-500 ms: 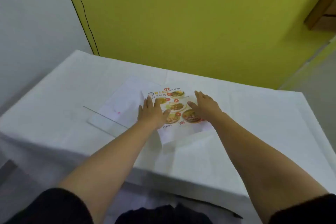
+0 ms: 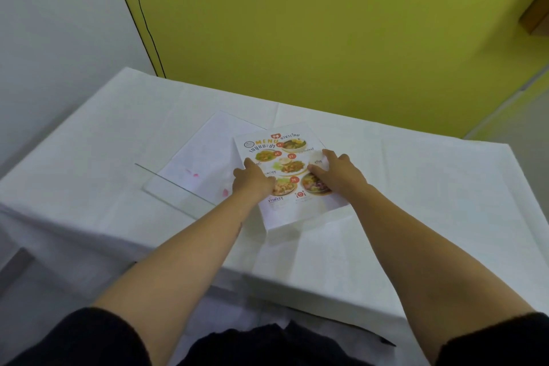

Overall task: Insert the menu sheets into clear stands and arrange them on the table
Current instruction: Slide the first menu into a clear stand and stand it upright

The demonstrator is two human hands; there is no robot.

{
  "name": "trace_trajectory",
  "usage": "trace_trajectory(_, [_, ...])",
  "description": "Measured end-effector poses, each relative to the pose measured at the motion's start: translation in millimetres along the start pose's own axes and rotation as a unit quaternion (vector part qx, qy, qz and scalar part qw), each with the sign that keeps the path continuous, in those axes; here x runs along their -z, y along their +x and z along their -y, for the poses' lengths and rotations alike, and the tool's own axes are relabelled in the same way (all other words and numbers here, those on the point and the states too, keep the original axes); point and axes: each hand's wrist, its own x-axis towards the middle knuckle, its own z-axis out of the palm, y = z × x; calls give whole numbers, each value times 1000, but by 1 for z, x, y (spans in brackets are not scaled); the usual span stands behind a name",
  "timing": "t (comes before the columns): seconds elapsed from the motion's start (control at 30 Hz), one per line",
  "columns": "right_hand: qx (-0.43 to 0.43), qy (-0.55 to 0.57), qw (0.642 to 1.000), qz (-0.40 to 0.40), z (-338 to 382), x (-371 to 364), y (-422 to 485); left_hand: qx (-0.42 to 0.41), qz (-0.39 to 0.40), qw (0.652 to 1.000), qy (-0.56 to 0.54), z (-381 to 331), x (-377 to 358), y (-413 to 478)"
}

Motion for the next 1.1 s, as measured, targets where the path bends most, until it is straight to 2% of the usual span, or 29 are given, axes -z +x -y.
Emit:
trace_trajectory(0.1, [-10, 31, 999, -23, -2, 0, -1, 42, 15, 984, -170, -5, 6, 6])
trace_trajectory(0.17, [-15, 46, 998, -44, -4, 2, -5, 51, 23, 970, -235, 1, 3, 27])
trace_trajectory(0.37, [-11, 118, 977, -179, -4, 22, -13, 13, 61, 949, -308, -23, 33, -9])
trace_trajectory(0.6, [8, 270, 915, -301, -5, 48, -21, -29, 117, 922, -368, -58, 58, -25])
trace_trajectory(0.7, [4, 317, 893, -319, -9, 55, -21, -45, 137, 915, -377, -71, 63, -23])
trace_trajectory(0.77, [-4, 324, 889, -323, -12, 60, -20, -87, 127, 911, -383, -79, 62, -20])
trace_trajectory(0.97, [-20, 351, 888, -297, -22, 70, -13, -230, 120, 888, -379, -92, 42, 1])
trace_trajectory(1.1, [-24, 366, 894, -258, -27, 75, -5, -247, 127, 879, -387, -99, 29, 20])
